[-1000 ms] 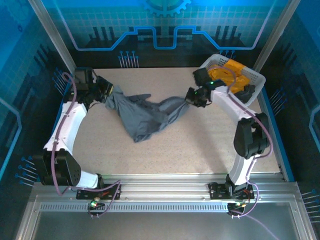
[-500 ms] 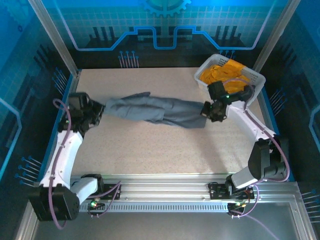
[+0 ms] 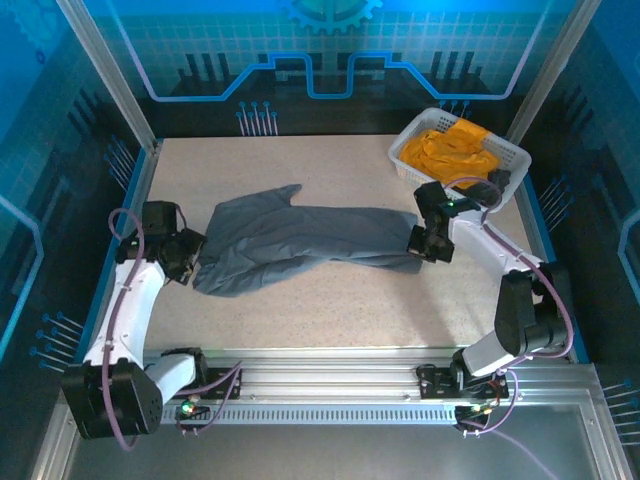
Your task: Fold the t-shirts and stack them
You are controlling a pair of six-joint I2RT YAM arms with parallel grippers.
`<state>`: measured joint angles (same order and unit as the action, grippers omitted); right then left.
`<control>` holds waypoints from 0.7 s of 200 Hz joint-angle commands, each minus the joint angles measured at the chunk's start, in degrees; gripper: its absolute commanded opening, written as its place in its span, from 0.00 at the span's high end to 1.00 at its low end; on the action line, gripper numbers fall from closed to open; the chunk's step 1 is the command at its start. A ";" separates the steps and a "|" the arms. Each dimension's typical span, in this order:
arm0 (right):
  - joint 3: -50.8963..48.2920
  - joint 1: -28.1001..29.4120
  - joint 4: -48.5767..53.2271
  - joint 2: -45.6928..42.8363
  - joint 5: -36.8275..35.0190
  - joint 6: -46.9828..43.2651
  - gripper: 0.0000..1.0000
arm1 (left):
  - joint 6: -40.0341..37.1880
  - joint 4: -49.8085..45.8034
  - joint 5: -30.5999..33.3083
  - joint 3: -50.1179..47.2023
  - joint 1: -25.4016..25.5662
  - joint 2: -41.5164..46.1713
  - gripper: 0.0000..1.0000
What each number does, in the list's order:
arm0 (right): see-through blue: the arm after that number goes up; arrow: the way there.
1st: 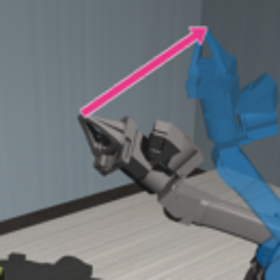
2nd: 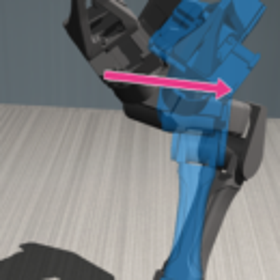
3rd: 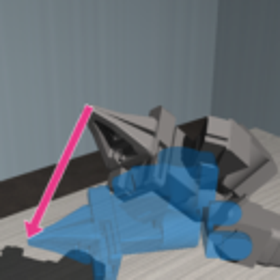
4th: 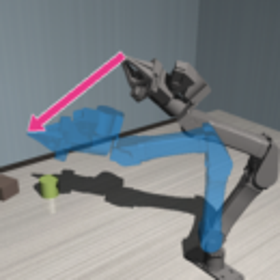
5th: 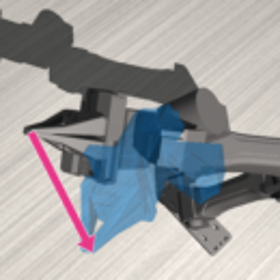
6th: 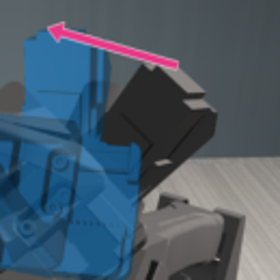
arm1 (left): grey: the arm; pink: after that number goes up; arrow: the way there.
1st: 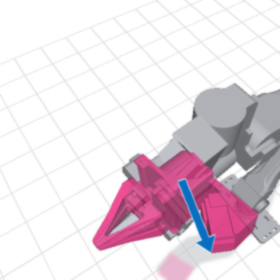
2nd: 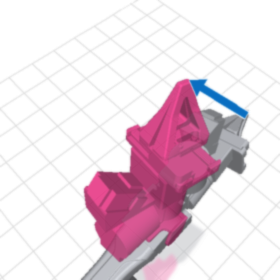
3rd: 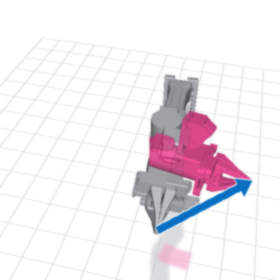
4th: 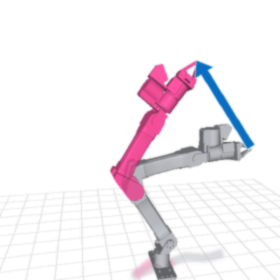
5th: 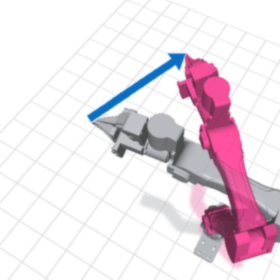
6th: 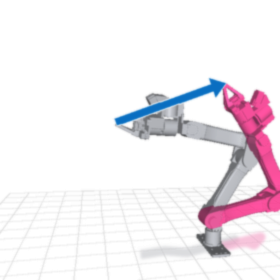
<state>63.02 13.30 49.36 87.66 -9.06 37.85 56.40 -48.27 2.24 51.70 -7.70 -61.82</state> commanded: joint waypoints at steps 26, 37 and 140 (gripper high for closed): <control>1.91 -1.51 1.42 -0.85 -1.56 -3.72 1.00 | 8.37 -2.32 -5.42 -5.58 13.39 -2.44 0.34; 1.49 -1.64 0.80 -0.44 -0.12 -4.07 1.00 | 10.94 1.87 -6.90 -7.22 16.80 -5.74 0.31; -1.50 -4.62 -5.66 4.35 12.49 -3.39 1.00 | 18.98 27.35 -5.59 -10.82 18.69 -23.19 1.00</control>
<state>61.32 10.02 45.08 92.23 0.32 34.02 74.39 -38.50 -3.79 40.60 10.63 -83.55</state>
